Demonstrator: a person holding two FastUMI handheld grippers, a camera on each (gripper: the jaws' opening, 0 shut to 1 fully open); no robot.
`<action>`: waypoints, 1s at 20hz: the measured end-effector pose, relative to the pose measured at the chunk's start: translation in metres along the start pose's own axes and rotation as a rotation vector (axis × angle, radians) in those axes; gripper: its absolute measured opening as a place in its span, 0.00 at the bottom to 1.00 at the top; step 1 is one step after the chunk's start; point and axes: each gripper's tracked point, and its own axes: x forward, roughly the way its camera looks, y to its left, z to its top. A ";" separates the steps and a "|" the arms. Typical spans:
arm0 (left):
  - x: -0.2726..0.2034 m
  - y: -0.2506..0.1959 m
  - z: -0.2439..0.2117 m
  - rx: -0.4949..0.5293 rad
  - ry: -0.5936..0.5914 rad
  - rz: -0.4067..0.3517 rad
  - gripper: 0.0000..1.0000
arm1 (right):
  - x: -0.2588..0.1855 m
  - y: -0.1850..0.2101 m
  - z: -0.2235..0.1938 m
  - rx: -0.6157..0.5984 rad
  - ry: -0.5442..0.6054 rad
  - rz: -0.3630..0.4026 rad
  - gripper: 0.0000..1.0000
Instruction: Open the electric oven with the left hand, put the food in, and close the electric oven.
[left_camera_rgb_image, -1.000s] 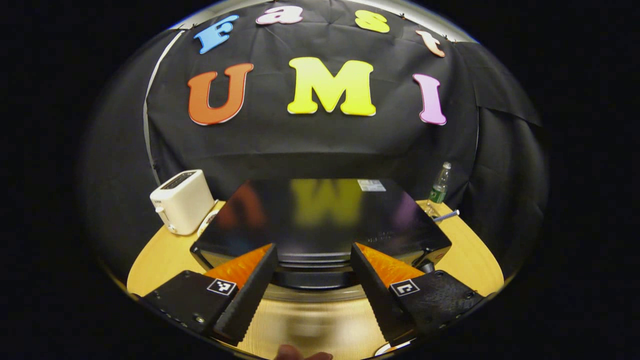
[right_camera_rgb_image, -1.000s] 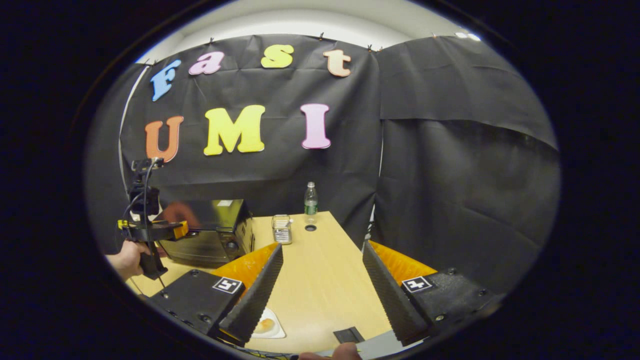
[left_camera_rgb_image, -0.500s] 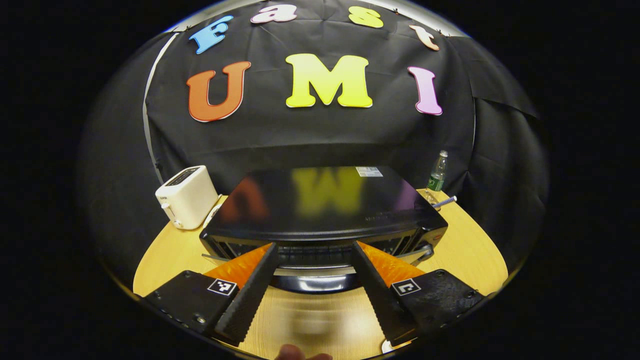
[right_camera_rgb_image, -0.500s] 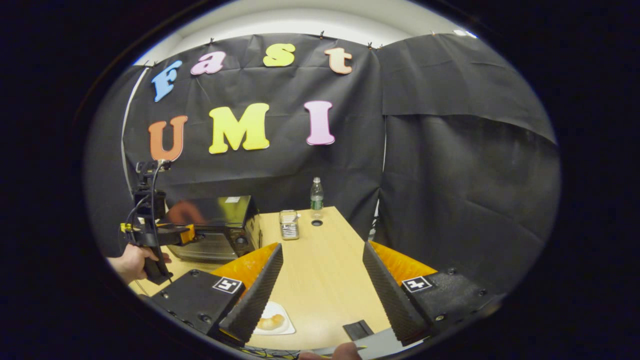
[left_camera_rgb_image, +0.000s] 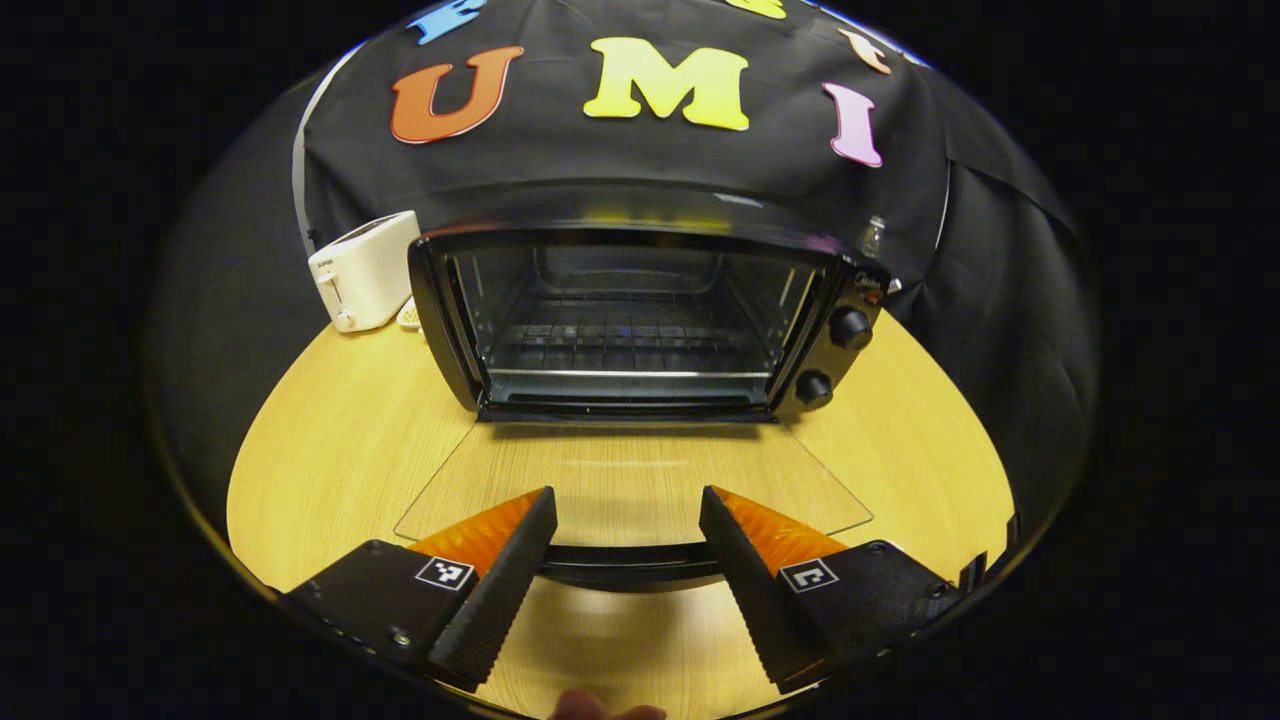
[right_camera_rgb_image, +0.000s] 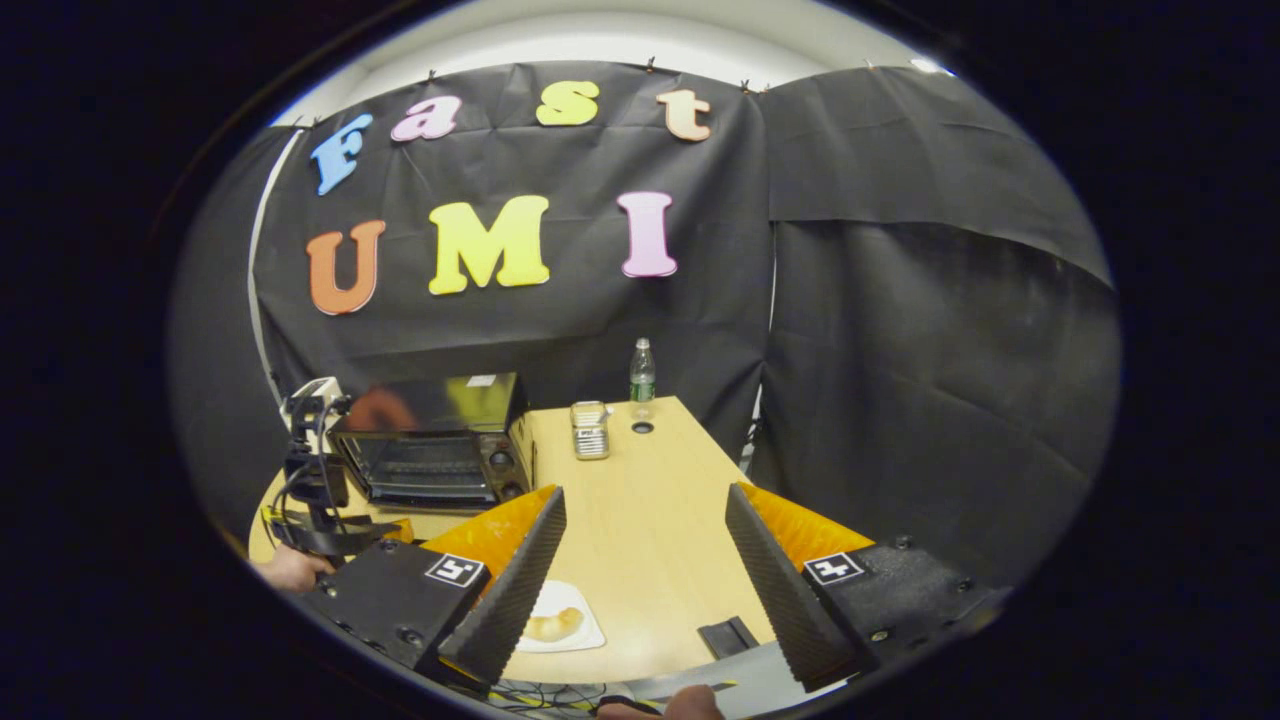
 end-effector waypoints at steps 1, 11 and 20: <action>0.003 0.002 -0.011 0.012 0.018 -0.002 0.95 | -0.004 0.002 -0.002 -0.005 0.003 -0.001 0.99; 0.007 0.013 -0.037 0.055 0.029 0.002 0.96 | -0.019 0.018 -0.032 -0.016 0.072 0.031 0.99; -0.079 0.041 0.001 -0.038 -0.164 -0.007 0.94 | -0.026 0.051 -0.076 -0.057 0.159 0.101 0.99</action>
